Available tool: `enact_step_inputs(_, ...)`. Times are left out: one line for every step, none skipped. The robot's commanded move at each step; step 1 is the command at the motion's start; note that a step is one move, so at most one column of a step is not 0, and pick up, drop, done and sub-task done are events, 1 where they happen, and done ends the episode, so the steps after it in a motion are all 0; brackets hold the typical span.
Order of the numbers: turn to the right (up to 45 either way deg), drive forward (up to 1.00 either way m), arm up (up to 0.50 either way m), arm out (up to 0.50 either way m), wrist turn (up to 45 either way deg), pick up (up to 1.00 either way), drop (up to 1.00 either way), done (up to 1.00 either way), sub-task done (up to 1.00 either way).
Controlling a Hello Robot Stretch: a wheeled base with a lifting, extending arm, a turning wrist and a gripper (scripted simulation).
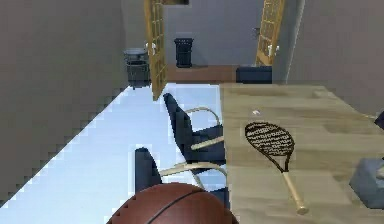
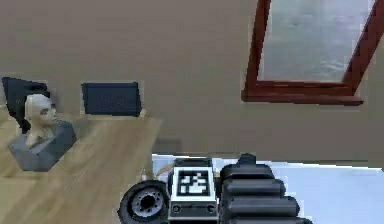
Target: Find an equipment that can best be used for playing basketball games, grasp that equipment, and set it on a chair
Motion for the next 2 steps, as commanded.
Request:
enact_step_inputs(-45.0,0.00,0.00,0.00,0.0,0.00,0.00,0.00,0.00)
enact_step_inputs(-45.0,0.00,0.00,0.00,0.0,0.00,0.00,0.00,0.00)
